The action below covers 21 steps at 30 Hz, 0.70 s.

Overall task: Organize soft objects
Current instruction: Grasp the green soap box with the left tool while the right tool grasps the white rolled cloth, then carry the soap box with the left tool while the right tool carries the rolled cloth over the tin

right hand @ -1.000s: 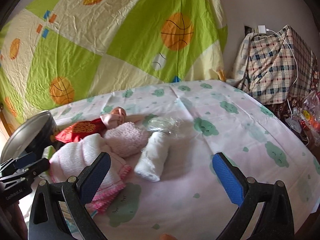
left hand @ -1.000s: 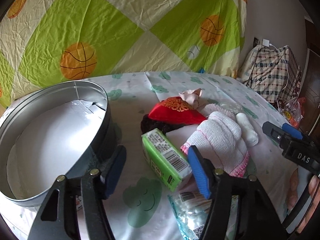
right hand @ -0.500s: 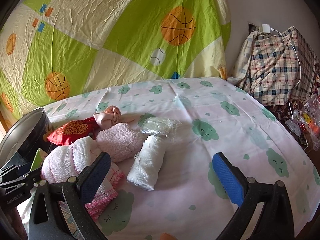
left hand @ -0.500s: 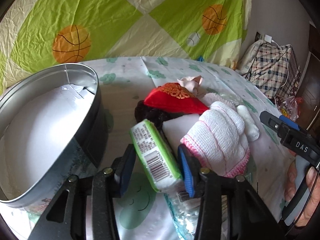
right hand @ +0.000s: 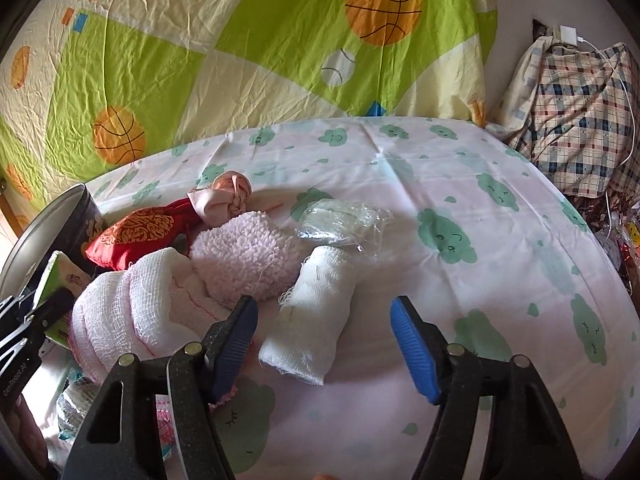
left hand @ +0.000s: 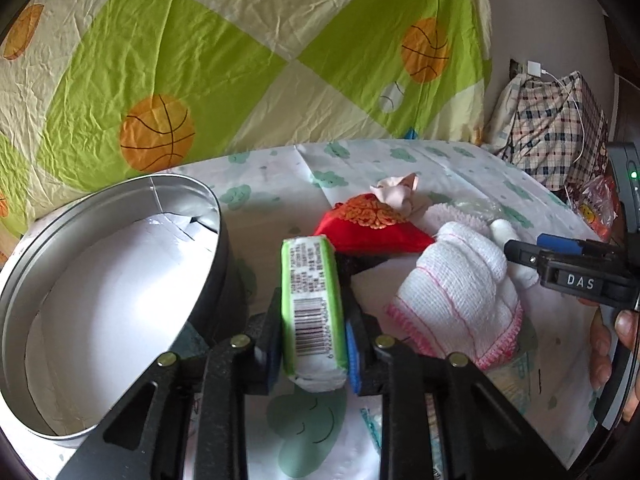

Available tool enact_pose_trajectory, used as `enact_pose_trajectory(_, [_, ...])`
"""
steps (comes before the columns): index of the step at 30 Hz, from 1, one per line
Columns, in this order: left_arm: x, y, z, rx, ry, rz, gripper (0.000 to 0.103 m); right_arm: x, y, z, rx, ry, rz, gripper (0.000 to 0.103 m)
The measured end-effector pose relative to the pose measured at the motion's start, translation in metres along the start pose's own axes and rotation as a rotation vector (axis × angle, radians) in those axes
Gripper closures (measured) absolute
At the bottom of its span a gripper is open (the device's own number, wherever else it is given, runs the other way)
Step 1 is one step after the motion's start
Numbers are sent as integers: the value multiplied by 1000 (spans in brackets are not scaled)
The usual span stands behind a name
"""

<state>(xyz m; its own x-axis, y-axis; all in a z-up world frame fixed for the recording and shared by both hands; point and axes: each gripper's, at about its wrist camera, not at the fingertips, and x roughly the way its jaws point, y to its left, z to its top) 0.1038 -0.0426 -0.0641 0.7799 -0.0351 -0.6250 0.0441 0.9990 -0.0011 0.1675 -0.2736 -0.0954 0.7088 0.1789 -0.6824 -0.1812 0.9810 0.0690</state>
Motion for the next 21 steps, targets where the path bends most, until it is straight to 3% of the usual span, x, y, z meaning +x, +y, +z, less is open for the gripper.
enact_pose_trajectory(5, [-3,6,0,-19,-24,-10,79,20,0,2,-2,91,28,51])
enact_pose_trajectory(8, [-9,8,-1,-29,-55,-11,79,20,0,1,0,89,42,65])
enact_pose_trajectory(21, [-29,13,-4,-54,-169,3,79,-18,4,0,-20,-103,64,68])
